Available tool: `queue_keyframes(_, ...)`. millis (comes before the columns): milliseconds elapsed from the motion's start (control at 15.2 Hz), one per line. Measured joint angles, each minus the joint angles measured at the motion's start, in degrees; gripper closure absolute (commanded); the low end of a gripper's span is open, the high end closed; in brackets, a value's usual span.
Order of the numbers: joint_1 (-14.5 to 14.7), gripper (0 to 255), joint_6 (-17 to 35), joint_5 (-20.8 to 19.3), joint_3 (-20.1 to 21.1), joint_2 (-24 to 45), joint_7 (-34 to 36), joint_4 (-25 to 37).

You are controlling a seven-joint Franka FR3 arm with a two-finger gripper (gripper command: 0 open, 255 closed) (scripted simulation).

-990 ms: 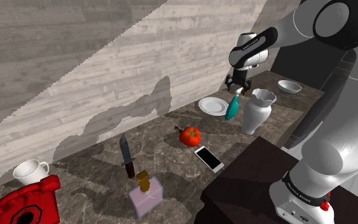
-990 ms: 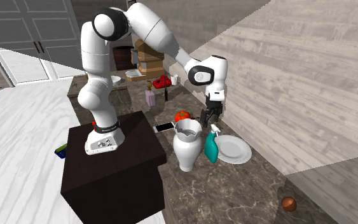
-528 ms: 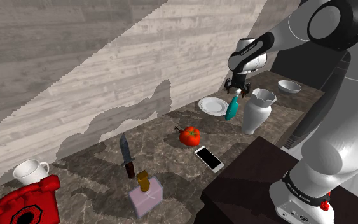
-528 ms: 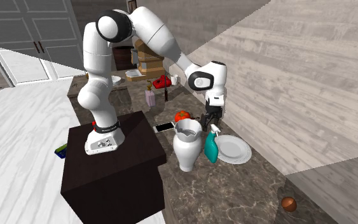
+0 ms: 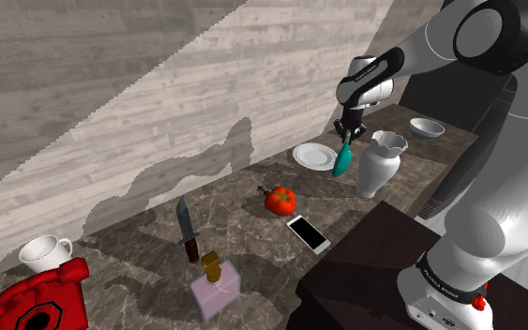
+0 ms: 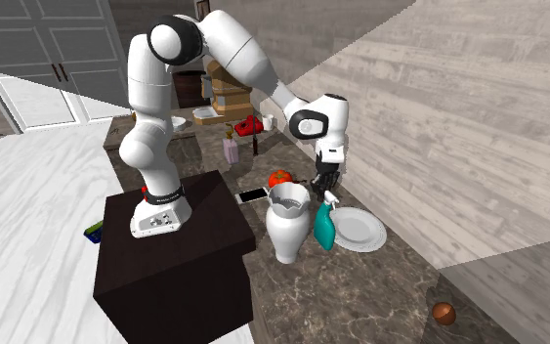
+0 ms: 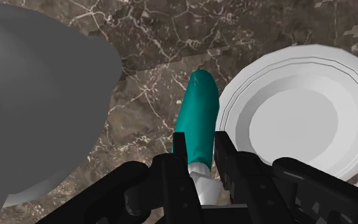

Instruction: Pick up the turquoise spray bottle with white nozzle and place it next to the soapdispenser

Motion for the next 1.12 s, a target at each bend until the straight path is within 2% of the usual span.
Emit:
queue_keyframes(462,-0.01,255,-0.36,-0.01,-0.02,-0.28,-0.07,0.06)
queue_keyframes(1122,0.24,255,-6.74,-0.14,-0.05,-4.56,-0.43,2.21)
